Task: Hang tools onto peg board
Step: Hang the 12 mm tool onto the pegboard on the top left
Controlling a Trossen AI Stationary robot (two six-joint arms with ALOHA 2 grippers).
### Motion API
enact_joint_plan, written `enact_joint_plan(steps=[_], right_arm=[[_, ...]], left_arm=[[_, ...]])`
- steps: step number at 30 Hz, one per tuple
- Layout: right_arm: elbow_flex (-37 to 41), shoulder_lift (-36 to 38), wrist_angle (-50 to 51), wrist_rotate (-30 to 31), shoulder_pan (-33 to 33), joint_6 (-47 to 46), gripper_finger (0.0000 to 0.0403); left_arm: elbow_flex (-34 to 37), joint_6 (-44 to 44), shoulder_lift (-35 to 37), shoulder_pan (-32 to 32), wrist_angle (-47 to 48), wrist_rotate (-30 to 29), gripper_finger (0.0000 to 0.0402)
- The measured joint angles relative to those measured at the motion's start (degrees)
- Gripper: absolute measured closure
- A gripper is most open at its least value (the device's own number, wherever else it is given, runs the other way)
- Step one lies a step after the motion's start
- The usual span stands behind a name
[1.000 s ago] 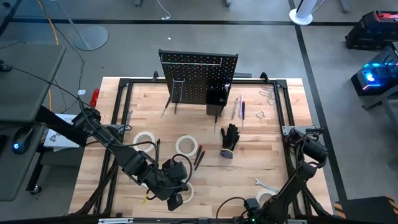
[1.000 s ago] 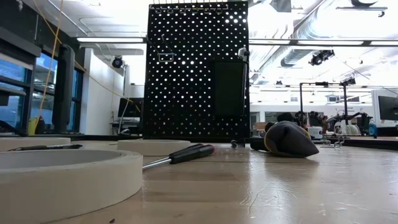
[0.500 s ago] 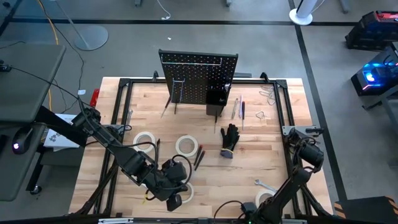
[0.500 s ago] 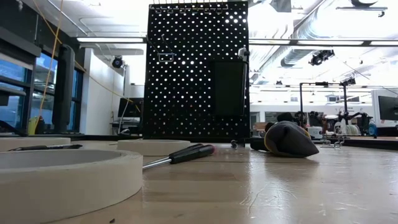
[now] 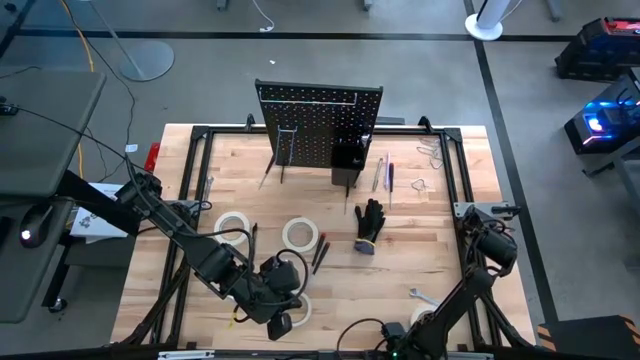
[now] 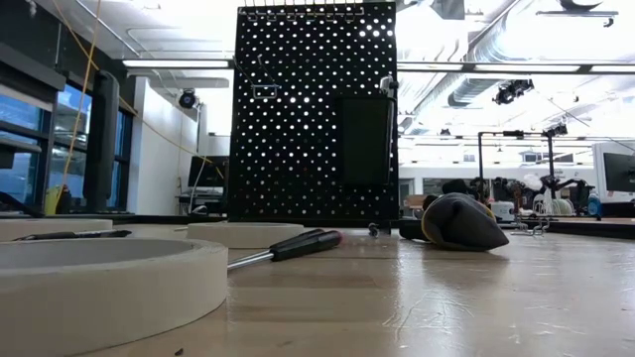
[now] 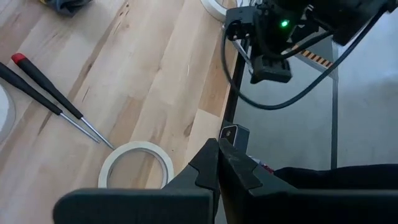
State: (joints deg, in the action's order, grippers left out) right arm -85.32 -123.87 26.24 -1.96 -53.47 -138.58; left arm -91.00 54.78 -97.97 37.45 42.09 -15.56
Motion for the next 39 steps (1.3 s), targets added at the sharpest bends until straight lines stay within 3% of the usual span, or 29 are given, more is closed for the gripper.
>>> enact_joint_plan(steps=[8, 21, 39], right_arm=[[0.00, 0.00, 1.44, -0.98, 0.35, 0.86, 0.0160], [-0.07, -3.23, -1.91, -4.74, 1.07, 1.01, 0.0312], [-4.37, -3.30, 0.73, -7.39, -0.72, 6.16, 0.0316]], left_arm=[[0.00, -0.94, 0.00, 0.00, 0.10, 0.01, 0.0401], [0.00, -1.05, 0.00, -0.02, 0.06, -0.64, 0.0401], [0.00, -2.91, 1.26, -0.33, -0.05, -0.70, 0.0401]])
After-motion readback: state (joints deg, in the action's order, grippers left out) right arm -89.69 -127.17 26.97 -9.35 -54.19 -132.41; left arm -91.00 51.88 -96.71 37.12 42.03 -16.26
